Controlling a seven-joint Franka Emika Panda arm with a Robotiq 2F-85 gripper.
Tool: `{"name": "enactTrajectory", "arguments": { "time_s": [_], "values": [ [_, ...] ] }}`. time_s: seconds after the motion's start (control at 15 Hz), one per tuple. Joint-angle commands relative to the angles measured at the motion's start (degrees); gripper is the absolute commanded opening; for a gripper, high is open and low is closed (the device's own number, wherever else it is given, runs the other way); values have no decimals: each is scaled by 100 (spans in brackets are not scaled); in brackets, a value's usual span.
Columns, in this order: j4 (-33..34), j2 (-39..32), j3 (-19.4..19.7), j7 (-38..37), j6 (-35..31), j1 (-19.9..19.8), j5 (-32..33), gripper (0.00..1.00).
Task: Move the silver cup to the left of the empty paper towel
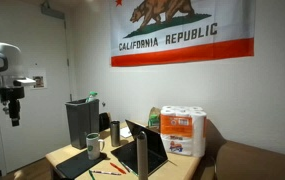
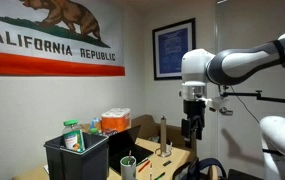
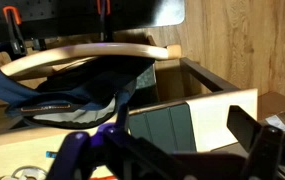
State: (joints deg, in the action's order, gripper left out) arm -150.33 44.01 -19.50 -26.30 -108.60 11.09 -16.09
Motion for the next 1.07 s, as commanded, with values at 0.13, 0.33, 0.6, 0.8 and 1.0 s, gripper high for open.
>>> {"name": "enactTrajectory", "arguments": {
  "time_s": [0.13,0.33,0.6,0.8,1.0],
  "values": [
    [9,1,-3,6,13,-10,-1,100],
    [9,1,-3,6,13,-10,-1,100],
    [75,-239,38,140,-96,-100,102,100],
    [274,-769,147,417,-434,-272,285,100],
    [645,-1550,293,748,-922,-479,693,100]
  ]
}}
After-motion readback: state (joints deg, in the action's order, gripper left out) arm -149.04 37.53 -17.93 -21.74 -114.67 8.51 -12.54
